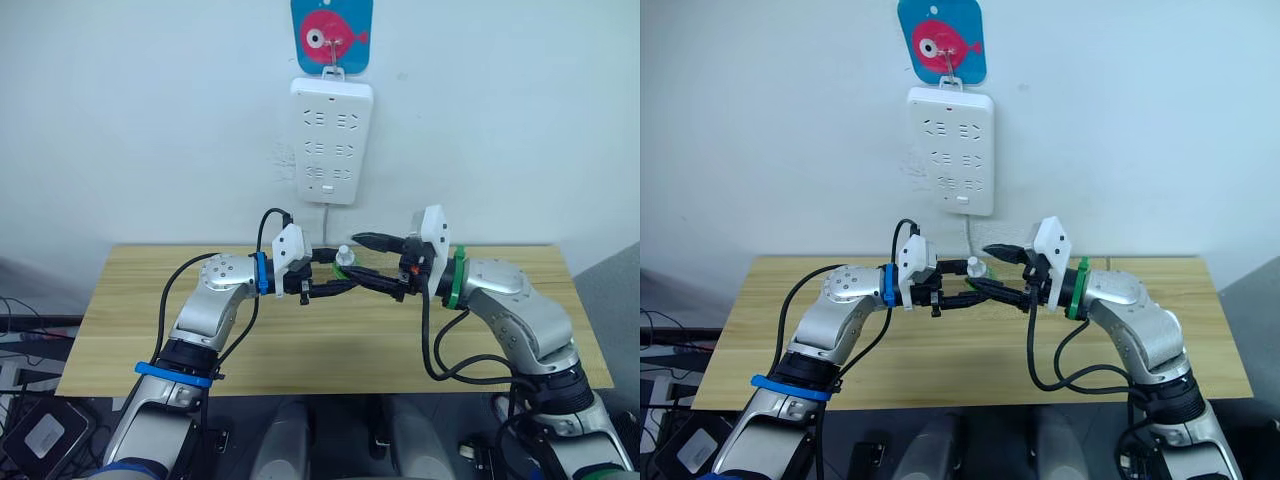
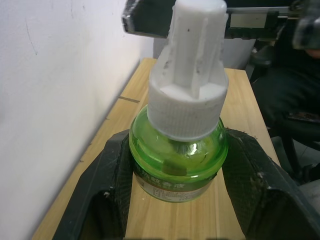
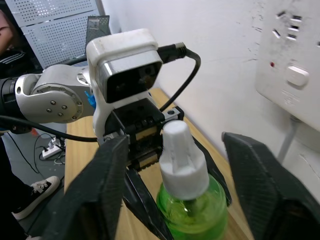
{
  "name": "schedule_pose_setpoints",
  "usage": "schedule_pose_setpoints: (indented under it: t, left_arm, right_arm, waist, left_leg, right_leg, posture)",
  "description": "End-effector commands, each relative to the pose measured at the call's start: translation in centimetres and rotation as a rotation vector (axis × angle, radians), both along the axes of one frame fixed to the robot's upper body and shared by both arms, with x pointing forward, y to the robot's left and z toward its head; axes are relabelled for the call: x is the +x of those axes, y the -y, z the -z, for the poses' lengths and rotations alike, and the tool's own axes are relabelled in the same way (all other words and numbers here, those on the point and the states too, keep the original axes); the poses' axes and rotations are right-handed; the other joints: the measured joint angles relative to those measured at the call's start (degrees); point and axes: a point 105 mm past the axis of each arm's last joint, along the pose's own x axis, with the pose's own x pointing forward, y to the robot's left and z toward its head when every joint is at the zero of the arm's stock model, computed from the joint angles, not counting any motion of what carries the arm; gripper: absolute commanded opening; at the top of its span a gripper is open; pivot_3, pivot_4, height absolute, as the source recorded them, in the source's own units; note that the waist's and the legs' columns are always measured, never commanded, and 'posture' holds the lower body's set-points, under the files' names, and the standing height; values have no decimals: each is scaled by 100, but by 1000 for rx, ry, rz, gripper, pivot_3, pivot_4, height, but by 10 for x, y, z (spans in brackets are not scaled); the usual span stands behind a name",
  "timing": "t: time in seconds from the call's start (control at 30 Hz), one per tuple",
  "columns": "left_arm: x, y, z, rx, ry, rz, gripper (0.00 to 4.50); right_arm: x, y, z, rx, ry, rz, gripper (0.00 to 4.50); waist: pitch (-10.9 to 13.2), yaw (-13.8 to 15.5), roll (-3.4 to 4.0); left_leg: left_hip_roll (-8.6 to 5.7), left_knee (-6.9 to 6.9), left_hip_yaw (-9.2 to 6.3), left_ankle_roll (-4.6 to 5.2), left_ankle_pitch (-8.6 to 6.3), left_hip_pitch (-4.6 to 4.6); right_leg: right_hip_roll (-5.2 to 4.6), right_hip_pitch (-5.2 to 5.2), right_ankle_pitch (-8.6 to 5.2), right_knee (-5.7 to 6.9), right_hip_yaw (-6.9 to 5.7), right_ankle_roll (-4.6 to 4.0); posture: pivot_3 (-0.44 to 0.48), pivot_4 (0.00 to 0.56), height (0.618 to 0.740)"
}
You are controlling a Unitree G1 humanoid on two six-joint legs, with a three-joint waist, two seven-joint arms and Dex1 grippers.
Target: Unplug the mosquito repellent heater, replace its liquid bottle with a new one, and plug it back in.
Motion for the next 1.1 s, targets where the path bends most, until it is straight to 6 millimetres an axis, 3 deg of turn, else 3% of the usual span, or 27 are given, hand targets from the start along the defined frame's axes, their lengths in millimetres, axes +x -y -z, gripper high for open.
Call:
schedule_pose_setpoints:
  t: [0.03, 0.17, 0.27, 0.47, 0.5, 0.6, 0.73, 0.87, 0.97, 1.1]
  left_arm:
    - [-3, 2, -7, -8, 38, 20, 2234]
    - [-3, 3, -7, -8, 40, 22, 2234]
    - [-4, 4, -7, -7, 41, 23, 2234]
    - [-5, 5, -5, -8, 35, 27, 2234]
    - [-5, 5, -5, -8, 35, 27, 2234]
    - [-5, 4, -4, -6, 32, 26, 2234]
    - [-3, -4, 6, 15, 13, -1, 2234]
    - [-3, -11, 13, 26, 4, -22, 2234]
    - [-3, -12, 12, 19, 8, -29, 2234]
    - [-4, -10, 9, 8, 12, -33, 2234]
  right_arm:
    - [-4, -7, -8, 4, 50, -13, 3184]
    - [-1, -10, -9, 12, 58, -10, 3184]
    - [-1, -11, -10, 16, 63, -12, 2620]
    - [-2, -11, -9, 18, 69, -19, 418]
    - [-2, -11, -9, 17, 70, -21, 313]
    - [-7, -14, -18, 54, 83, -46, 315]
    - [-18, -18, -69, 196, 120, -106, 315]
    - [-8, -5, -110, 310, 116, -24, 315]
    - [10, 19, -104, 319, 80, 127, 315]
    - [37, 57, -58, 186, 121, 427, 315]
  waist:
    - [0, 0, 0]
    - [0, -1, 0]
    - [0, -1, 0]
    - [0, -2, 0]
    - [0, -1, 0]
    - [0, -2, 0]
    - [1, -23, 2]
    - [0, -18, 2]
    - [-1, 48, 0]
    - [0, 106, 0]
  left_leg:
    - [0, 0, 0, 0, 0, 0]
    - [0, 0, 1, 0, 0, 1]
    - [0, 0, 0, 0, 0, 1]
    - [0, 0, 0, 0, 0, 1]
    - [0, 0, 0, 0, 0, 1]
    - [0, 0, 0, 0, 0, 1]
    - [1, 0, 2, 0, 0, 1]
    - [6, 0, -1, 0, 0, 3]
    - [1, -4, -18, 0, 0, -3]
    - [-21, -5, -20, 3, -2, -11]
  right_leg:
    - [0, 0, 0, 0, 0, 0]
    - [0, 0, 0, 1, 0, 0]
    - [0, 0, 0, 1, 0, 0]
    - [0, 0, 0, 1, 0, 0]
    - [0, 0, 0, 1, 0, 0]
    - [0, 0, 0, 1, 0, 0]
    - [0, -1, 0, 1, 0, 0]
    - [0, -3, 0, 3, -5, 0]
    - [-3, 0, 0, -2, -19, 0]
    - [-21, 0, 0, -5, -24, 0]
  posture:
    - [63, 235, 740]
    - [63, 235, 740]
    - [65, 237, 740]
    - [62, 240, 740]
    - [63, 241, 740]
    - [64, 240, 740]
    - [66, 248, 740]
    - [62, 250, 740]
    - [63, 252, 740]
    - [62, 257, 740]
